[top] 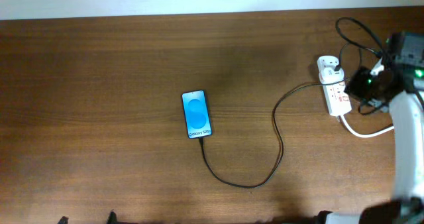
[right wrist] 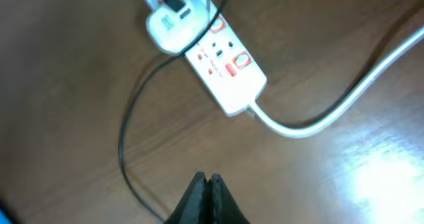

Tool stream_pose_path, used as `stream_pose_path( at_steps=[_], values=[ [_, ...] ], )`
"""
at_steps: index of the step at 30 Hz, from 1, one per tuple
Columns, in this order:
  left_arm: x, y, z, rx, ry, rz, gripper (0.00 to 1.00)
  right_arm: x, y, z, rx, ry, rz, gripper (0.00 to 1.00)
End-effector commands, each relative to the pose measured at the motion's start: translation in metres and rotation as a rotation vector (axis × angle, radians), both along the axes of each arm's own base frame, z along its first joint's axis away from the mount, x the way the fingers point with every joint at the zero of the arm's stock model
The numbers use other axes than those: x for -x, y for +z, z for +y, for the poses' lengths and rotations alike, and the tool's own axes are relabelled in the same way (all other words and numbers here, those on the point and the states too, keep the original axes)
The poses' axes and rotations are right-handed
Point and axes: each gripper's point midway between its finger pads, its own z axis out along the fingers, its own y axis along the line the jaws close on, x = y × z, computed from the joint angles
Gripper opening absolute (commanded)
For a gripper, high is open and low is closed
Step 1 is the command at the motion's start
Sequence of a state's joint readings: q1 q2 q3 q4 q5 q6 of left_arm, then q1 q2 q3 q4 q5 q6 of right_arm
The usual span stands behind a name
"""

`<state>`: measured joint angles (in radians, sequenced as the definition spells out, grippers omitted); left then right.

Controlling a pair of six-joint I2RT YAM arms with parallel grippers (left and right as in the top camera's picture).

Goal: Plug charger to phone and switch on socket
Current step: 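Retract the left arm and move the right gripper toward the power strip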

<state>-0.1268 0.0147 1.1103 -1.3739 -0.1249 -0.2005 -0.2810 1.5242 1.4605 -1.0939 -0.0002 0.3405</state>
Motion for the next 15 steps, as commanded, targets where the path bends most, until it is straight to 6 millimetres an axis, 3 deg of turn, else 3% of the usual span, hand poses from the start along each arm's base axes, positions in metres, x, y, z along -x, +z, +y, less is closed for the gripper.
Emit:
stream_pose_path(
  at_steps=[1,4,7,11,13,15],
  values=[
    [0.002,0.002,0.002,-0.016,0.004,-0.013,0.99,-0.027,-0.038,-0.016,-0.033,-0.026,0.032,0.04],
    [0.002,0.002,0.002,-0.016,0.004,-0.013,0.99,-0.061,-0.076,-0.023,-0.064,-0.027,0.017,0.04],
    [0.002,0.002,0.002,-0.016,0.004,-0.014,0.99,-0.089,-0.101,-0.034,-0.042,-0.03,-0.022,0.04],
    [0.002,0.002,0.002,-0.016,0.004,-0.013,0.99,-0.102,-0.117,-0.054,0.025,-0.063,-0.035,0.04],
    [0.002,0.002,0.002,-0.016,0.004,-0.014,0.99,-0.098,-0.138,-0.062,0.048,-0.084,0.015,0.04],
    [0.002,0.002,0.002,-0.016,0.004,-0.013,0.99,-0.099,-0.144,-0.064,0.051,-0.085,0.022,0.04]
  ],
)
